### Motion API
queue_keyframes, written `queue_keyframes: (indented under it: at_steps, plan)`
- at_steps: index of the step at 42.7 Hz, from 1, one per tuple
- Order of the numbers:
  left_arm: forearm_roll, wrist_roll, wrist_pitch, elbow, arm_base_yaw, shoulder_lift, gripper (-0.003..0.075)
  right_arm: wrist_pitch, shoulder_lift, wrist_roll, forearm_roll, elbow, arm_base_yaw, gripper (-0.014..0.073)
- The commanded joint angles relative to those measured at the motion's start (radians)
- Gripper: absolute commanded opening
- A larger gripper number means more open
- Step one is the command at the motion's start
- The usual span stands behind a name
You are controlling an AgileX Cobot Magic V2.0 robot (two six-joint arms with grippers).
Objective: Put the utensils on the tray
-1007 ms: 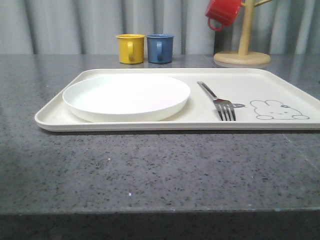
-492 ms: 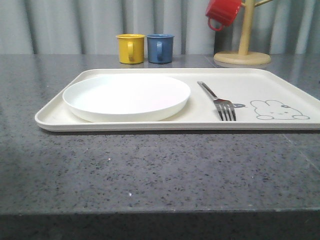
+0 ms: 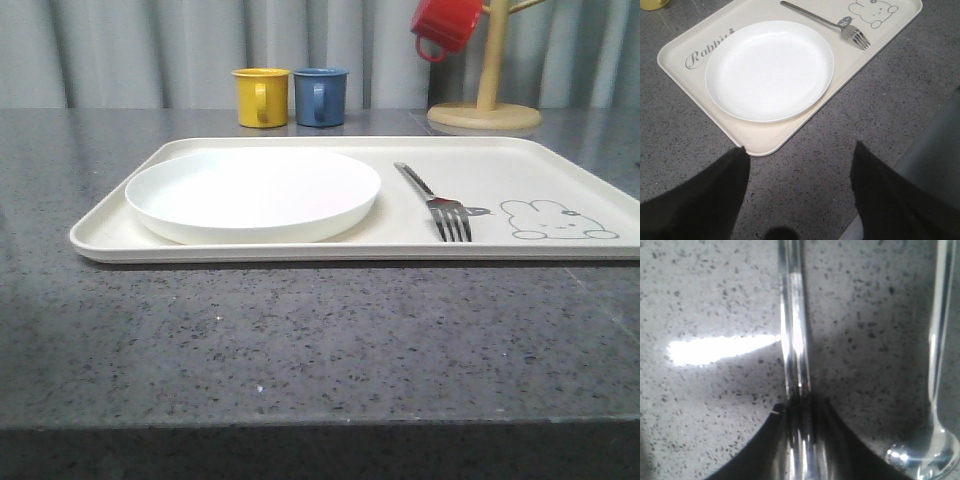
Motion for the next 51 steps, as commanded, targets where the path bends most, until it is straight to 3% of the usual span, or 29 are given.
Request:
queue_keyframes:
  at_steps: [1, 9, 25, 38, 42, 51]
  plan:
    - [-0.009, -0.014, -0.066, -0.026, -0.008, -0.002, 0.0438, -0.007, -0.031, -0.013, 0.014, -0.022, -0.002, 0.0034]
    - [-0.009, -0.014, -0.066, -0.026, -0.008, -0.002, 0.0438, 0.023, -0.056, -0.041, 0.067, -0.048, 0.032, 0.0023]
    - [-0.009, -0.014, -0.066, -0.026, -0.008, -0.002, 0.0438, 0.050, -0.075, -0.052, 0.263, -0.131, 0.312, 0.0024]
    - [-0.009, -0.014, -0.066, -0.026, -0.008, -0.002, 0.0438, -0.020, 0.011, 0.113, 0.302, -0.131, 0.366, 0.0029]
    - [-0.009, -0.014, -0.066, -0.026, -0.008, -0.002, 0.0438, -0.040, 0.025, 0.130, 0.302, -0.131, 0.366, 0.0084]
    - [-0.009, -0.014, -0.066, -0.026, -0.008, -0.002, 0.0438, -0.031, 0.026, 0.129, 0.296, -0.131, 0.366, 0.0305]
